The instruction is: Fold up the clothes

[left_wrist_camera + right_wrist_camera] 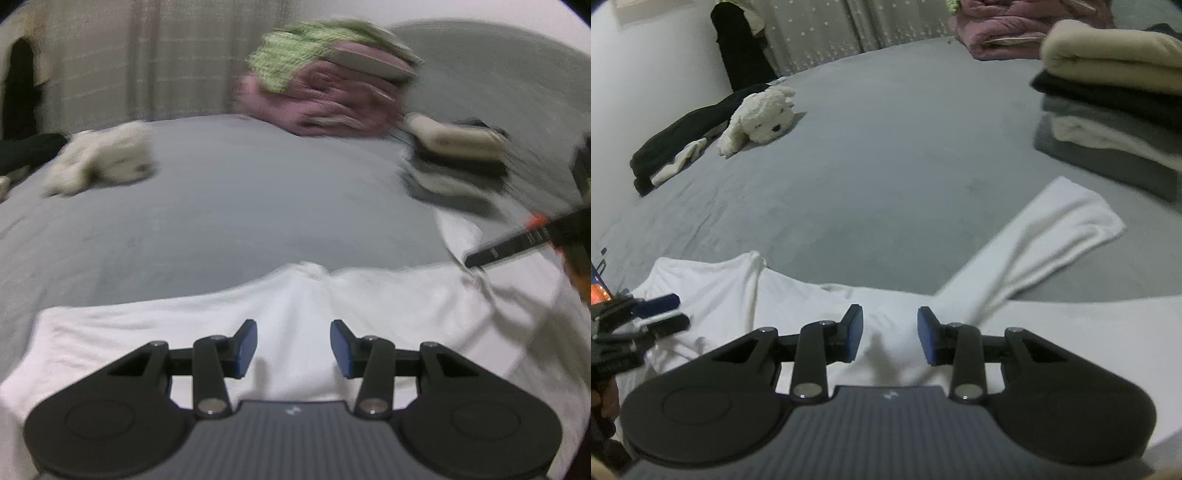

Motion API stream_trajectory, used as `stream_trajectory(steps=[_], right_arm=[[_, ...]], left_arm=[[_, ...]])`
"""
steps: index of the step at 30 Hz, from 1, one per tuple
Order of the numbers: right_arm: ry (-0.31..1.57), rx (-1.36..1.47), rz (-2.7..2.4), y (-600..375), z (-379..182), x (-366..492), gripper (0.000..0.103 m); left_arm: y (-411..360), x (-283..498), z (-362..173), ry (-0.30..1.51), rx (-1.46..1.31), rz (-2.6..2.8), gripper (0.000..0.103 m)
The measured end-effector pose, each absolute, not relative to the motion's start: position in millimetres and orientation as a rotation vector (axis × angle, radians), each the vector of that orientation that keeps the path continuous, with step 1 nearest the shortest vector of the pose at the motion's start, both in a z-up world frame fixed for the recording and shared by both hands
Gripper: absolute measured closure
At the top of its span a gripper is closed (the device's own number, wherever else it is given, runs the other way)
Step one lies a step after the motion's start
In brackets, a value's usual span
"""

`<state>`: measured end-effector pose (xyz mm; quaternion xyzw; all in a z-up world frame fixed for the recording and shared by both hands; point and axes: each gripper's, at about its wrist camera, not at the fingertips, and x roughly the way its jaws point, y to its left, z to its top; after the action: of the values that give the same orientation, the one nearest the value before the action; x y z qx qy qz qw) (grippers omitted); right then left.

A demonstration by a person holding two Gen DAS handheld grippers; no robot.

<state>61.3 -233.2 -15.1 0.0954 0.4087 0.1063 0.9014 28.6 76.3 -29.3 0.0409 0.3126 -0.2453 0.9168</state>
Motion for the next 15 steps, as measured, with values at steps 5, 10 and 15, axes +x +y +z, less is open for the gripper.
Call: stream_trajectory(steps=[5,10,15], right_arm=[[0.819,0.191,0.193,-240.0,-13.5,53.9,0.066],[0.81,0.224,0.182,-245.2,-15.0,59.1,0.066],[0.836,0.227,0.171,-244.1,-26.7,70.2,0.072]], left_arm=[[48.9,23.8,-37.3,0.671,0.137,-0.611,0.059],[29.7,16.4,-39.7,0.681,0.165,-0.683,0.059],[20.3,10.2,-43.2,0.702,0.198,-0.734,0.06]])
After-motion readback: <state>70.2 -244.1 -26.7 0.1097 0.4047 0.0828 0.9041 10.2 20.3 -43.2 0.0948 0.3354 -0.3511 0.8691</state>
